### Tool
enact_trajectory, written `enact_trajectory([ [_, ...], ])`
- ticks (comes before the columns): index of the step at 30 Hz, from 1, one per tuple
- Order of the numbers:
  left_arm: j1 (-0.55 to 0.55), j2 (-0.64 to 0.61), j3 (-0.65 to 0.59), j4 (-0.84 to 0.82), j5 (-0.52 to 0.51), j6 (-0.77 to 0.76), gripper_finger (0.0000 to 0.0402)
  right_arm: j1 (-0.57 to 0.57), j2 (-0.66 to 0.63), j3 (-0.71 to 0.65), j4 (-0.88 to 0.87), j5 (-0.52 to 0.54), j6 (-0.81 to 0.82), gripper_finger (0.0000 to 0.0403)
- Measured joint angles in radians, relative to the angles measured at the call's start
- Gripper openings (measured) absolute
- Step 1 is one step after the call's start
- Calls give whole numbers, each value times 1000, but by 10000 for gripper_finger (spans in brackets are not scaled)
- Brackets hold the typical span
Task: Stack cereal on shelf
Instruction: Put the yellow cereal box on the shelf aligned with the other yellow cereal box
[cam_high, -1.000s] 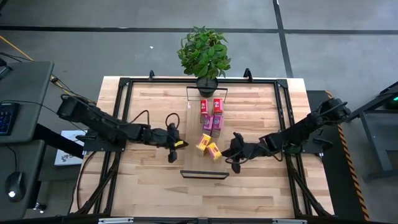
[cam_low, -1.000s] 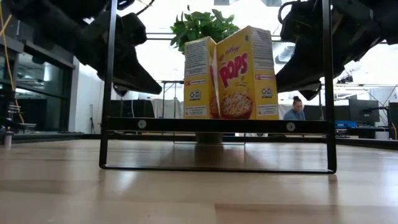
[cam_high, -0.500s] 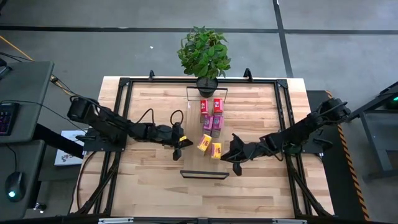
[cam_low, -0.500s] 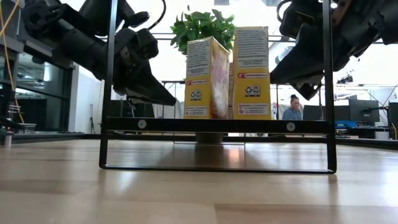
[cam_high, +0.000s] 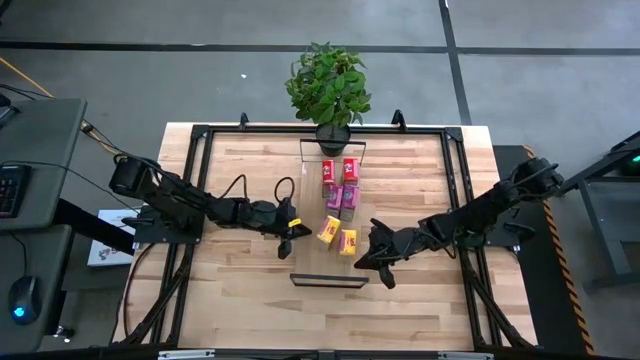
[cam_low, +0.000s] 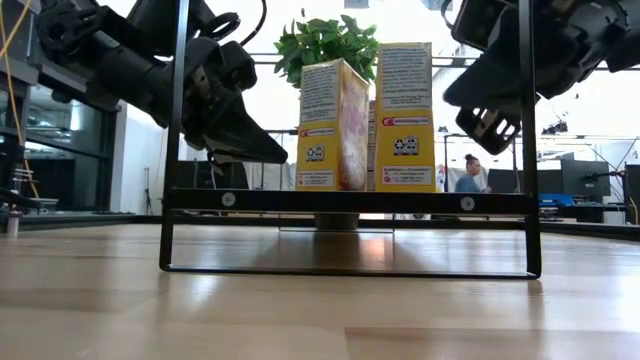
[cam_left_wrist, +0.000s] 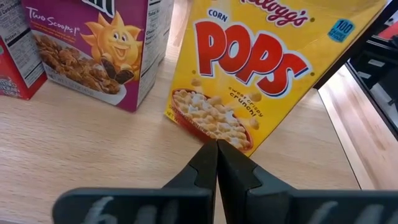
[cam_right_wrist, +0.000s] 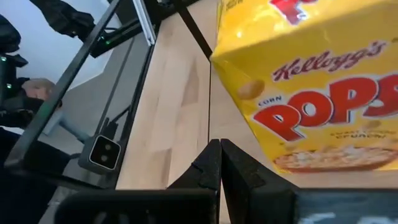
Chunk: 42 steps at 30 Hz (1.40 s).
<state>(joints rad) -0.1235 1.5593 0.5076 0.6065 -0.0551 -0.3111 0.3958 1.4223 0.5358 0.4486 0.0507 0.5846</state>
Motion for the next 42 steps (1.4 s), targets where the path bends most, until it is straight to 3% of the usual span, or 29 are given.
enact_trajectory([
  [7, 0, 0, 0, 2, 0, 0, 3, 9, 104, 0, 148, 1, -9, 0],
  [12, 0, 0, 0, 5, 0, 0, 3, 22, 164, 0, 200, 70, -9, 0],
  [18, 0, 0, 0, 32, 0, -28, 3, 27, 167, 0, 203, 190, -17, 0],
  [42, -68, 0, 1, 87, -63, -133, 3, 24, 167, 0, 159, 323, -70, 0],
])
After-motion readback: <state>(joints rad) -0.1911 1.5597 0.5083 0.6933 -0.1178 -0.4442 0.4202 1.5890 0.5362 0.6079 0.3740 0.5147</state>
